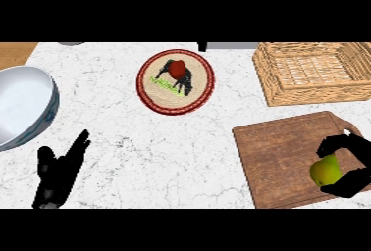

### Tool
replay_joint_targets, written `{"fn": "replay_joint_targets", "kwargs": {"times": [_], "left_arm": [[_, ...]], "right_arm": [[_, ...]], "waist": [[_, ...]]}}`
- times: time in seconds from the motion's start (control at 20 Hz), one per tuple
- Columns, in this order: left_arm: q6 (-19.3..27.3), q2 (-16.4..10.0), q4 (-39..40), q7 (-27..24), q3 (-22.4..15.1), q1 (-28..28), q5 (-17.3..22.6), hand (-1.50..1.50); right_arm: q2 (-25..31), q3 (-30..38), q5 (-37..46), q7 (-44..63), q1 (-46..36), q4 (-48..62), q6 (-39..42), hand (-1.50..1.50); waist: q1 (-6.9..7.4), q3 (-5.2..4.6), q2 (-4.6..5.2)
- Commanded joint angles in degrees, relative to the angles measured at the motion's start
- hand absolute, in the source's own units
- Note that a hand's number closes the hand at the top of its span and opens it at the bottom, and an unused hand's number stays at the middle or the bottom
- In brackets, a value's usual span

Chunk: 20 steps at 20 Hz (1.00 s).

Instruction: Pick the pear from the cutting board and place it in the basket

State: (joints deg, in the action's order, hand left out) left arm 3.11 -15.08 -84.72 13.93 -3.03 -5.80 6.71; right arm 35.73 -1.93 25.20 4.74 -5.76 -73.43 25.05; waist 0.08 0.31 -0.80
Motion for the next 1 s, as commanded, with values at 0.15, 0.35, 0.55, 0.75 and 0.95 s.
{"fn": "replay_joint_targets", "kwargs": {"times": [0.15,0.35,0.55,0.75,0.95], "left_arm": [[-1.14,0.59,1.17,4.22,-0.08,-2.3,0.56,0.0],[-0.78,1.44,4.51,3.05,0.91,0.42,-0.02,0.0],[-0.16,1.56,3.08,2.18,0.12,-0.13,-0.97,0.0],[-0.24,1.49,2.54,2.82,0.27,-1.2,-0.81,0.0],[-1.65,-0.42,1.92,1.95,1.7,-3.53,-0.35,0.0]], "right_arm": [[-0.07,-0.46,4.52,-3.72,-1.19,2.76,-2.32,1.5],[-0.39,0.06,5.71,-5.11,2.38,-1.04,-4.7,1.5],[-9.8,-14.93,18.99,8.31,-4.5,-12.66,-9.83,1.5],[-16.82,-24.24,29.54,17.59,-7.59,-17.69,-12.94,1.5],[-25.88,-20.71,24.03,23.15,-6.46,-24.67,-15.4,1.5]], "waist": [[0.21,-0.29,0.81],[-0.43,-0.31,0.77],[0.54,-0.5,0.68],[0.69,-0.44,0.6],[-0.34,-0.34,0.48]]}}
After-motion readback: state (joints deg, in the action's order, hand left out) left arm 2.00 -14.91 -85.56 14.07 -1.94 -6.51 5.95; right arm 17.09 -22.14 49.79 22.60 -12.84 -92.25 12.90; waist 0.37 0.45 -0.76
